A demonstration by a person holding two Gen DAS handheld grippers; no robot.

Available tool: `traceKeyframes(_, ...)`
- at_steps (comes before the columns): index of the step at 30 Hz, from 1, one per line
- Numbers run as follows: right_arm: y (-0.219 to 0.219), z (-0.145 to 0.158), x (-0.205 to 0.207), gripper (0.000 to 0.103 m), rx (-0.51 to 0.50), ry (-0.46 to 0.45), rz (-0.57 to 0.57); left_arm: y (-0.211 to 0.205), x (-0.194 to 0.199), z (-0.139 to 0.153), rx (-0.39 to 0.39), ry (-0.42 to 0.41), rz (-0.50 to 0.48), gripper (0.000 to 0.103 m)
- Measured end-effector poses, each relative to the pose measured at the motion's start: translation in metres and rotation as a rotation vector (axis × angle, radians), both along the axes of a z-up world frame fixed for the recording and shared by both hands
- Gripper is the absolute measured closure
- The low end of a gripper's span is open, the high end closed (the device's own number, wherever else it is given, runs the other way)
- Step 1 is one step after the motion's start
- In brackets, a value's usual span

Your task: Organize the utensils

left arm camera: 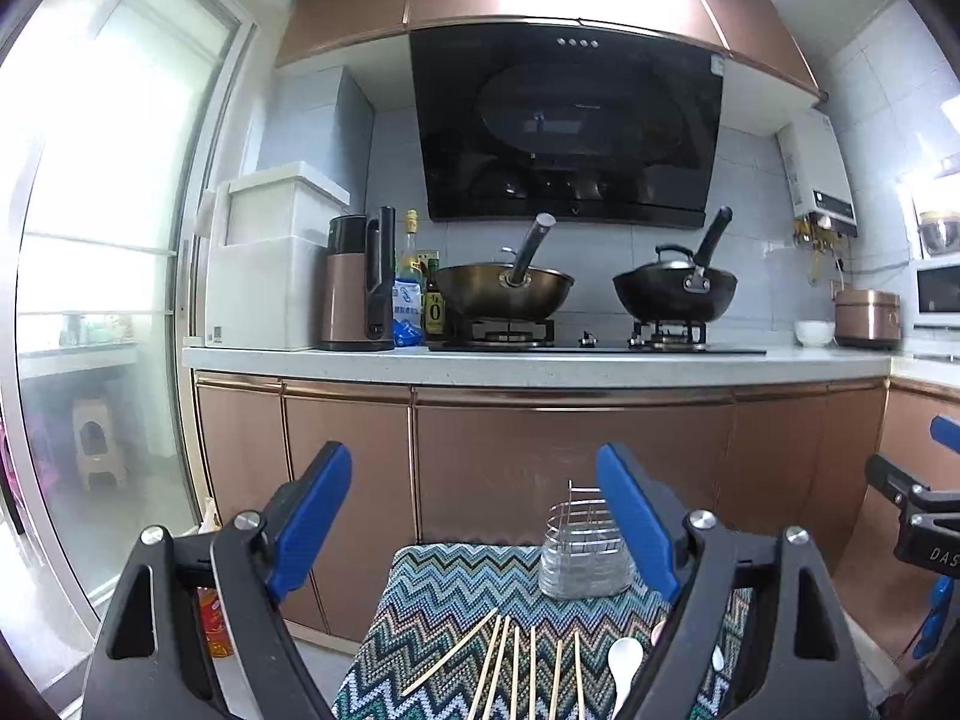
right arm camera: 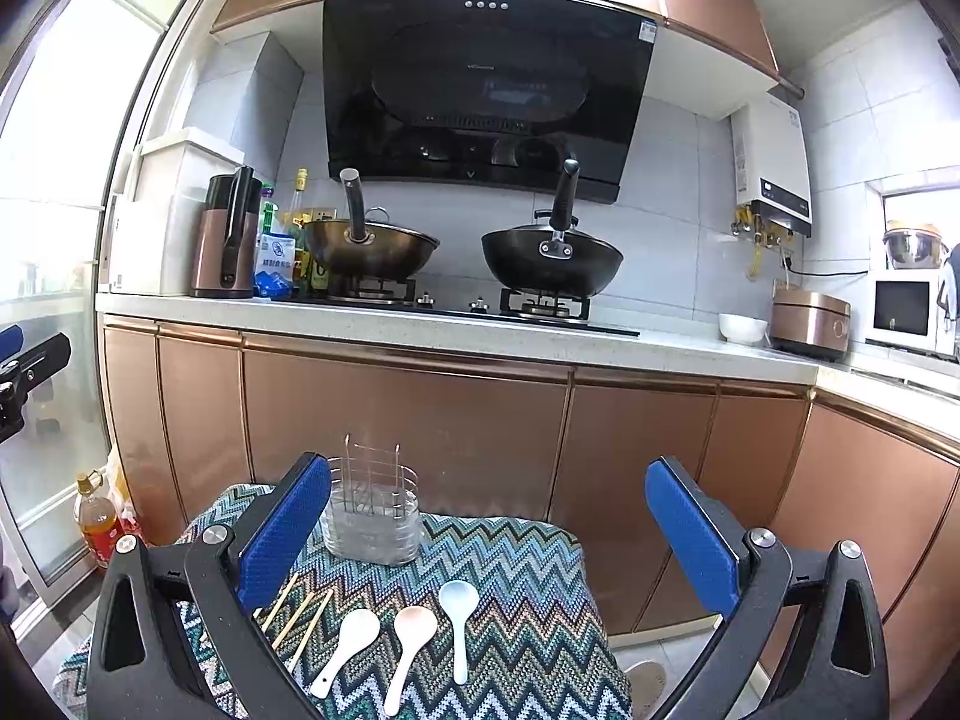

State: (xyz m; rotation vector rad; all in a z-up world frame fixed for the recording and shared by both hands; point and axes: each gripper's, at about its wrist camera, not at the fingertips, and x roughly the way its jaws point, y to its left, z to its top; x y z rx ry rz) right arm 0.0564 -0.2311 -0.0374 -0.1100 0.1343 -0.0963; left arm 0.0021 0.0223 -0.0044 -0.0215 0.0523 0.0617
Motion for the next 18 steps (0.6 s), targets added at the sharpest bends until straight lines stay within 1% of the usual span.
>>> traceKeyframes(3, 0.001, -0.001, 0.0, 0.0, 0.002, -0.002, 0.003, 0.001, -0.001, 0.001, -0.009, -0.008, -0.004, 0.02)
traceKeyframes(6, 0.0, -0.001, 0.0, 0.0, 0.008, -0.004, 0.004, 0.001, -0.002, 0.001, -0.003, -0.018, -0.009, 0.02)
traceKeyframes(9, 0.002, 0.0, 0.002, 0.0, 0.012, -0.004, 0.009, 0.002, -0.003, 0.003, 0.005, -0.021, -0.002, 0.02)
traceKeyframes(15, 0.009, 0.004, 0.005, 0.0, 0.004, -0.012, 0.031, 0.013, -0.006, 0.007, -0.019, -0.027, 0.02, 0.02)
traceKeyframes(18, 0.011, 0.006, 0.006, 0.0, -0.003, -0.021, 0.038, 0.016, -0.005, 0.009, -0.016, -0.031, 0.029, 0.02)
